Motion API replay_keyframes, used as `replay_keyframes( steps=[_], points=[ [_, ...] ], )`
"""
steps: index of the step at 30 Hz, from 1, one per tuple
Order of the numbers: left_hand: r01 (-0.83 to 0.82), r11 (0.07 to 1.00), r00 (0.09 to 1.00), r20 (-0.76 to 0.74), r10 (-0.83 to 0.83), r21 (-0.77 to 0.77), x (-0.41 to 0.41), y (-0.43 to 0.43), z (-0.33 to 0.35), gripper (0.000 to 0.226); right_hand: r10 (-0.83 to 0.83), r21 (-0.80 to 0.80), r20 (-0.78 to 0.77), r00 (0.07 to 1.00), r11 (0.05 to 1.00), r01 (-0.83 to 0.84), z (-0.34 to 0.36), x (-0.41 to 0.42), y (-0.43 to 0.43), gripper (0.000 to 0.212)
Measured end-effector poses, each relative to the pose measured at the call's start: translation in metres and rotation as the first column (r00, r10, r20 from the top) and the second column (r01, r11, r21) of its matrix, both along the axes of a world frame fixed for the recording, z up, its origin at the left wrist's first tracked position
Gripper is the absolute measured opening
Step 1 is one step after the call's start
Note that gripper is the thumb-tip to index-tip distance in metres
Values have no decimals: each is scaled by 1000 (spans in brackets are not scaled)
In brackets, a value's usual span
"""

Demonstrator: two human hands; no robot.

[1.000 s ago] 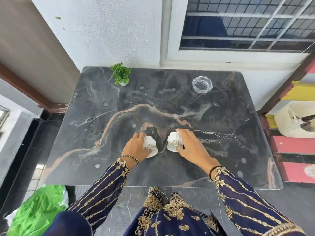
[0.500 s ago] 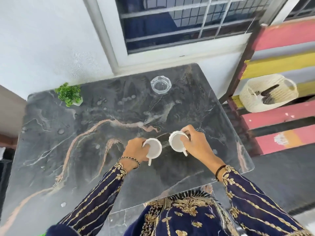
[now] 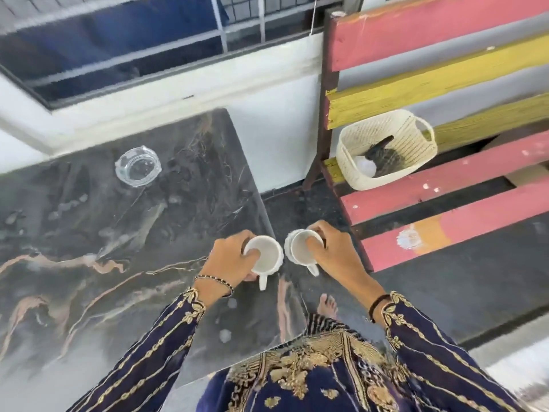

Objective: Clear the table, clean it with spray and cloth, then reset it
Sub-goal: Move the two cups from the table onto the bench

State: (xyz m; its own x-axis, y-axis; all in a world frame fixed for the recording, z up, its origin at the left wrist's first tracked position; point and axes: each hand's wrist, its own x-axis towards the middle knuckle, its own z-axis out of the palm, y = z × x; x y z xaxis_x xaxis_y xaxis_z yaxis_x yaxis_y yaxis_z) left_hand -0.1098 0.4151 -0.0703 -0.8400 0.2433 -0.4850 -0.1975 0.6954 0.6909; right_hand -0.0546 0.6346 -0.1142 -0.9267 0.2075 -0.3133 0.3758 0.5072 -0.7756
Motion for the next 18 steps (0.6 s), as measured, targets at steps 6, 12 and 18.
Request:
replay_keyframes(
  steps=[6, 12, 18],
  points=[
    [129, 992, 990, 56, -129, 4, -8, 145, -46, 17, -125, 44, 101, 987, 992, 121, -47, 17, 132, 9],
    [352, 931, 934, 93, -344, -99, -6, 256, -120, 27, -189, 139, 198, 962, 977, 164, -109, 31, 225, 10],
    [324, 939, 934, 196, -298, -118, 0, 331, -191, 35, -223, 251, 360, 906, 958, 137, -172, 34, 290, 26]
  ],
)
